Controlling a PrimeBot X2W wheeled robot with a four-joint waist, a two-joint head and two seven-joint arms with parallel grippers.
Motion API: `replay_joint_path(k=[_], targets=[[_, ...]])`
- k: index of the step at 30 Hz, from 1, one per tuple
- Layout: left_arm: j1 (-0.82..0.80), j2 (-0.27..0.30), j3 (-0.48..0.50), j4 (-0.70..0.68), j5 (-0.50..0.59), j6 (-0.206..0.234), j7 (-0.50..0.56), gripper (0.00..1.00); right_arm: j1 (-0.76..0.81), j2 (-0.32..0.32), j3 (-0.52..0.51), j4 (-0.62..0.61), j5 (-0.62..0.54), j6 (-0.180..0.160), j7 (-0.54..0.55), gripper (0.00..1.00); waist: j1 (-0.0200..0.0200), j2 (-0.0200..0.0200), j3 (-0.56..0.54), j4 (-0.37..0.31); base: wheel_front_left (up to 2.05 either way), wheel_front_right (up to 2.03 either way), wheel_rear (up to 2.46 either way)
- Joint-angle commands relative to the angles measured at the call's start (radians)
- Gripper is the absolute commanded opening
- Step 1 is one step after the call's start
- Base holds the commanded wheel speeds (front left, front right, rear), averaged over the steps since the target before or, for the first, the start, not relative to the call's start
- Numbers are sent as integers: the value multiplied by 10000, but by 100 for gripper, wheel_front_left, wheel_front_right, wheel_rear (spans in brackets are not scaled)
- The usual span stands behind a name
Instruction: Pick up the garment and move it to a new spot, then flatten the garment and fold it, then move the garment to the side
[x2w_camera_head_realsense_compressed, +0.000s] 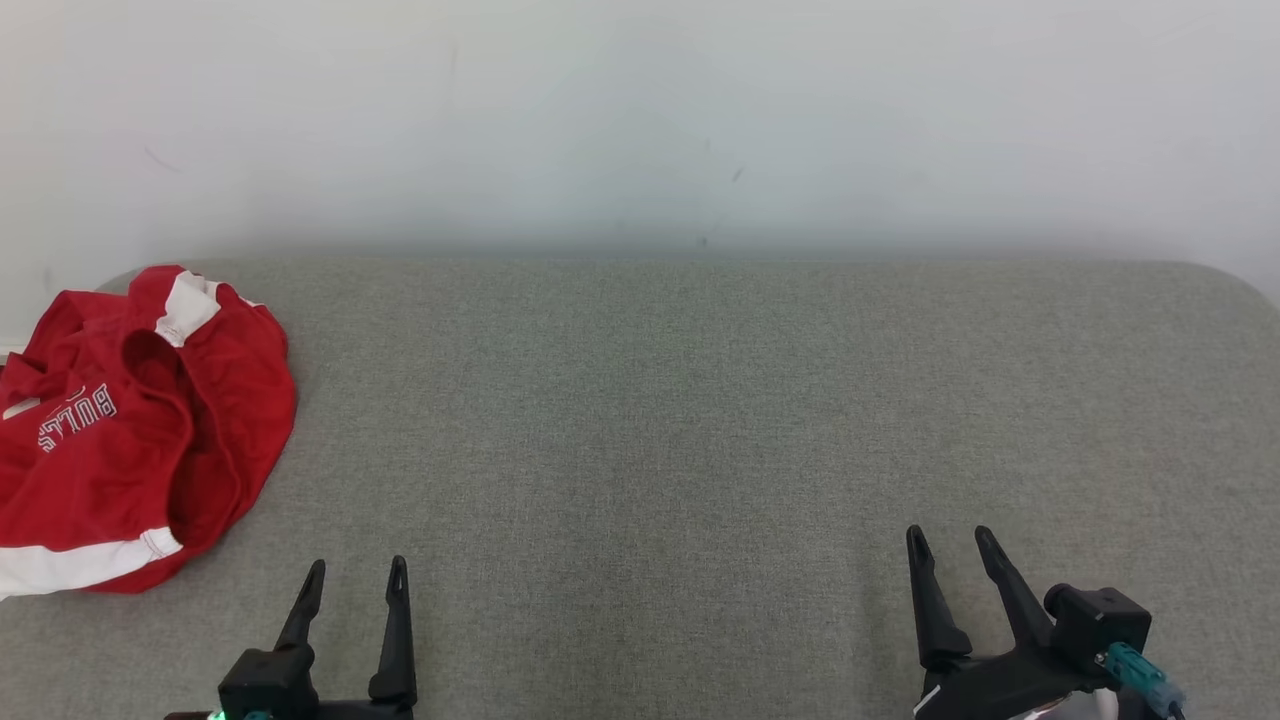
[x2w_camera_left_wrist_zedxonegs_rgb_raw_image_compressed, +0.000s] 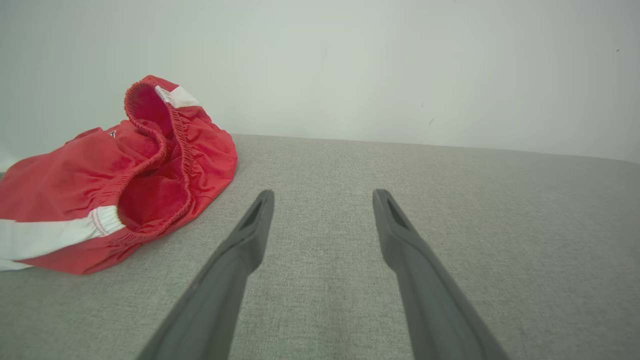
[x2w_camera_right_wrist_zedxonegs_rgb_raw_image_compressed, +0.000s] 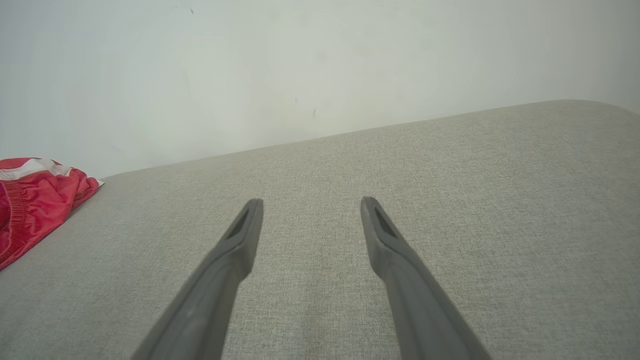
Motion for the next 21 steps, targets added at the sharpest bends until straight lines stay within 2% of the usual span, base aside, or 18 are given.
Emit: replay_joint_path(k=[1, 15, 21], targets=[[-1, -22, 26, 6, 202, -22, -93, 100, 70, -43, 50, 2, -200, -20, -81, 100, 0, 0, -9, 0, 0, 0, 0], [60, -111, 86, 43, 178, -18, -103, 100, 107, -39, 48, 10, -189, -21, -56, 100, 0, 0, -70, -10, 0, 0, 0], [-82, -142, 95, 36, 231, 36, -103, 100, 211, -38, 15, -43, -189, -21, -28, 100, 0, 0, -43, 343, 0, 0, 0]])
